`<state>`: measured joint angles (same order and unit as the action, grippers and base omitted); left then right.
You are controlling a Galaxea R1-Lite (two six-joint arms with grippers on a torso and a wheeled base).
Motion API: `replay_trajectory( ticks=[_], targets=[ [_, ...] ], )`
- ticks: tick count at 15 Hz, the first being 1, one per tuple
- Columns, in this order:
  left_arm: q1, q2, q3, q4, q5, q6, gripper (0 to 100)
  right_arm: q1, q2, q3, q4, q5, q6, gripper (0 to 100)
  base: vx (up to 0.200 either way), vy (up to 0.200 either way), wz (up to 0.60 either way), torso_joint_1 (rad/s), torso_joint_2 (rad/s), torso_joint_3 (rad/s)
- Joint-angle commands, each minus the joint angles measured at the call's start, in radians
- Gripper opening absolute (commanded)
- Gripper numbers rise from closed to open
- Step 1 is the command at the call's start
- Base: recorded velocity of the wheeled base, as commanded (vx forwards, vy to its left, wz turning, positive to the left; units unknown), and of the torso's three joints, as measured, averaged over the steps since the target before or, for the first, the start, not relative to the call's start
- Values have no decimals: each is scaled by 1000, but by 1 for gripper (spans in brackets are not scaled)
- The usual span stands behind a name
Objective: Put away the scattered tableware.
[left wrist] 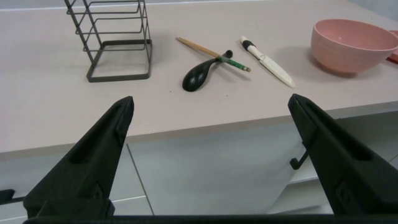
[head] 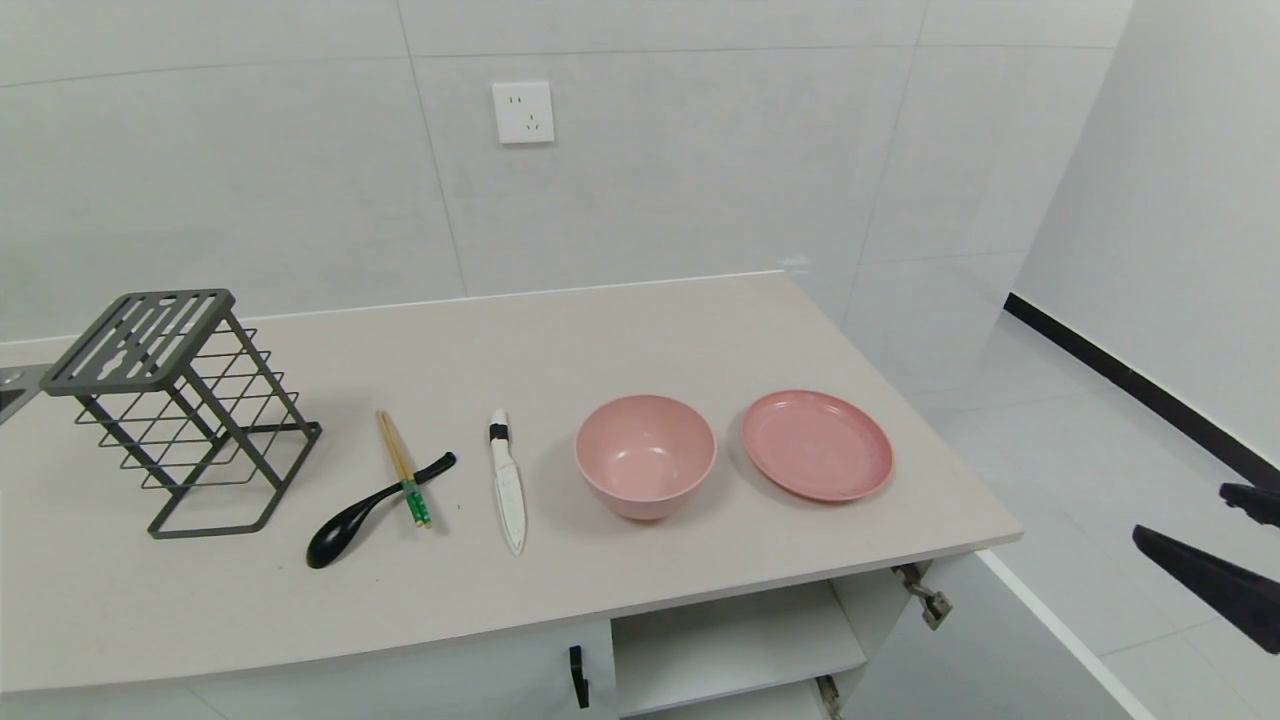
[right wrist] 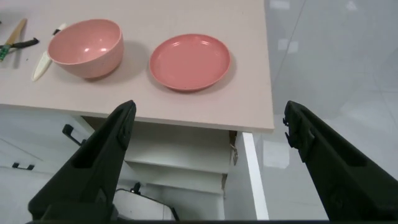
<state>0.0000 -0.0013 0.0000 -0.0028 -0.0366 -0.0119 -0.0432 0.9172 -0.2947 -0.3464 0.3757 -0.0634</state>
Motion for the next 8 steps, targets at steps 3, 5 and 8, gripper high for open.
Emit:
replay_trajectory(
  ticks=[3, 5, 8],
  targets=[
    [0, 1, 0, 0, 0, 0, 100, 57, 175, -1, -59, -5, -13, 100, 0, 0, 0, 0, 0, 0],
    [0, 1, 0, 0, 0, 0, 100, 77, 227, -3, -108, -3, -13, 100, 0, 0, 0, 0, 0, 0],
    [0, 1, 0, 0, 0, 0, 100, 101, 302, -31, -155, -3, -13, 100, 0, 0, 0, 0, 0, 0]
  ],
)
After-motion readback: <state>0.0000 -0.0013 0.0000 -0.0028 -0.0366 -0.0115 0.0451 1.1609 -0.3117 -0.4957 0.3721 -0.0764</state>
